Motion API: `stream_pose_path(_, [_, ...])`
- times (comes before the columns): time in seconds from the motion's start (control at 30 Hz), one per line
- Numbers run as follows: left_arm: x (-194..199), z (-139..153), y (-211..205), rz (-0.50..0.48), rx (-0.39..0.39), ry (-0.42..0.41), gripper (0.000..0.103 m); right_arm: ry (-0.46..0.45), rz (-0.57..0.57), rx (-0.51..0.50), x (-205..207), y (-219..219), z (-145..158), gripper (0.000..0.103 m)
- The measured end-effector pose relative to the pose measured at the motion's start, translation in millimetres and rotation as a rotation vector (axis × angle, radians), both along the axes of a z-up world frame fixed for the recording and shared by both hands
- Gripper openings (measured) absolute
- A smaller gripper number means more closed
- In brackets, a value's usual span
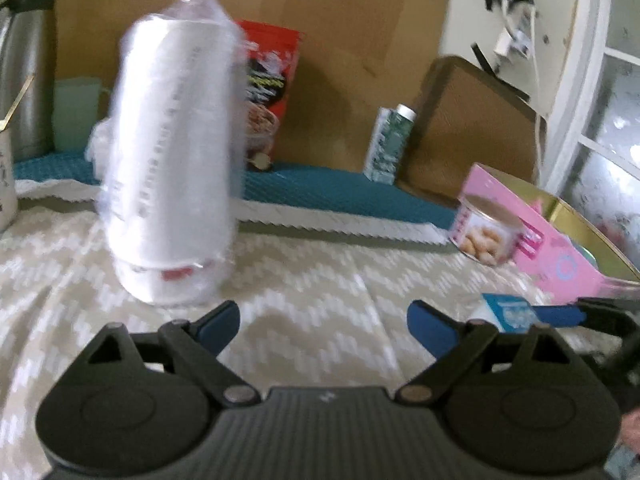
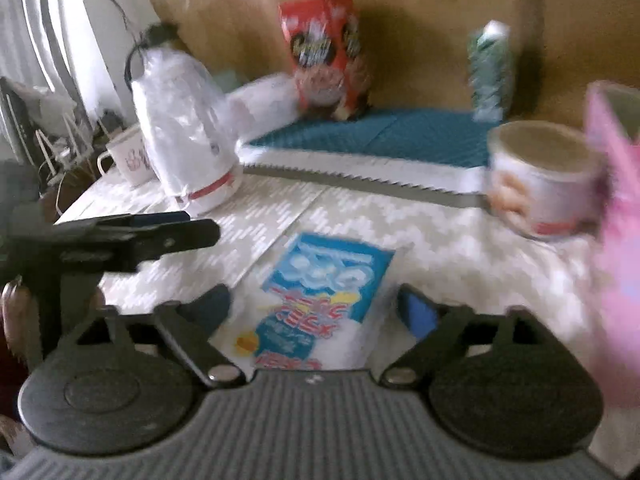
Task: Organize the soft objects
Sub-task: 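Carry the blue-printed packet with the right gripper over the pink tin, then open the right gripper to drop the blue-printed packet into the tin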
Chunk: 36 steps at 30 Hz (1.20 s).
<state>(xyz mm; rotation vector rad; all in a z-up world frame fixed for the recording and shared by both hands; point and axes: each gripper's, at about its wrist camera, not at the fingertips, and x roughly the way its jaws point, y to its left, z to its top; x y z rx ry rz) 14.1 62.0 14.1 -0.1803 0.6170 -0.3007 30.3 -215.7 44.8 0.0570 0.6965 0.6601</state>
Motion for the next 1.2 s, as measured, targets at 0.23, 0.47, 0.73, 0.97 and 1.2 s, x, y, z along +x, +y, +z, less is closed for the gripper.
stream_pose_path(0.23, [-8.7, 12.1, -46.0, -0.153, -0.108, 0.064, 0.094, -0.11, -0.014, -0.02, -30.7, -16.9, -11.3, 0.099])
stream_pose_path(0.47, [-9.0, 0.1, -92.2, -0.248, -0.052, 0.15, 0.081, -0.11, 0.011, -0.05, -39.8, -26.7, -18.6, 0.096])
stream_pose_path(0.73, [-13.4, 31.5, -128.2, -0.32, -0.01, 0.063, 0.062, -0.24, -0.025, -0.124, -45.2, -20.4, -18.1, 0.056])
stream_pose_path(0.97, [8.2, 84.5, -213.6, -0.49, 0.014, -0.08, 0.063, -0.446, -0.228, -0.108, -49.7, -79.0, 16.8, 0.057])
stream_pose_path(1.2, [56.1, 79.7, -325.0, -0.632, 0.043, -0.068, 0.064, -0.42, -0.46, -0.14, -26.6, -169.4, 30.0, 0.057])
